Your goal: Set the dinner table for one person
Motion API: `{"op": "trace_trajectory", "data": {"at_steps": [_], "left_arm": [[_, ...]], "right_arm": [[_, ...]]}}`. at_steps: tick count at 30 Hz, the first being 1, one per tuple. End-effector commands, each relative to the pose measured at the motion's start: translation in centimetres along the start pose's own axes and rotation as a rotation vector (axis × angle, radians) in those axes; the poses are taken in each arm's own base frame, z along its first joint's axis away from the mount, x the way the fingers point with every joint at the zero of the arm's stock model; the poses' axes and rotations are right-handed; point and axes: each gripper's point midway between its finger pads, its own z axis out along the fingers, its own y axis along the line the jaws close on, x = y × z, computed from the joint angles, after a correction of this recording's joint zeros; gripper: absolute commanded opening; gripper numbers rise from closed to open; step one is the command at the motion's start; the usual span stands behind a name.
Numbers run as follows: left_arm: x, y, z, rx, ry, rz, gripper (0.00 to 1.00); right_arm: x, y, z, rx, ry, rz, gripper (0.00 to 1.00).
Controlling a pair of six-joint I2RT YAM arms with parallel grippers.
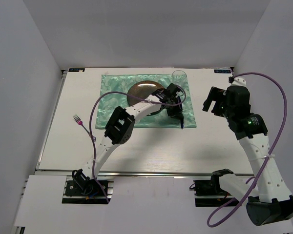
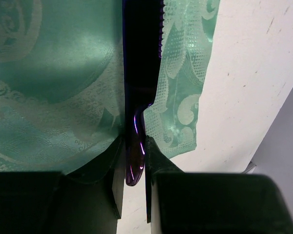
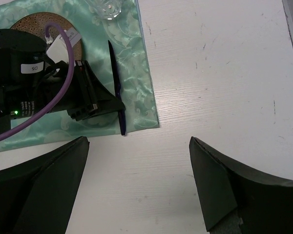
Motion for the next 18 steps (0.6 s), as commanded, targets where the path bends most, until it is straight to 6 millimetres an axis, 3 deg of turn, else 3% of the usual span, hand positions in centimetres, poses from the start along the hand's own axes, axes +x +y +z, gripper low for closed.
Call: {"op": "trace_trajectory", "data": {"at_steps": [1, 9, 18], "left_arm": [[-1.2, -3.8, -2.0, 0.112, -0.033, 0.044, 0.00], [-3.0, -4.8, -3.4, 0.173, -0.054, 0.047, 0.00], [-2.7, -4.3, -1.6, 0.192, -0.036, 0.075, 0.00]], "right_arm": [[-0.7, 0.2, -0.1, -0.020, -0.036, -0.004, 0.89], [-0.6, 0.2, -0.2, -0.025, -0.034, -0.006, 0.89], [-0.6, 0.2, -0.3, -0.026, -0.040, -0.011, 0.89]]}}
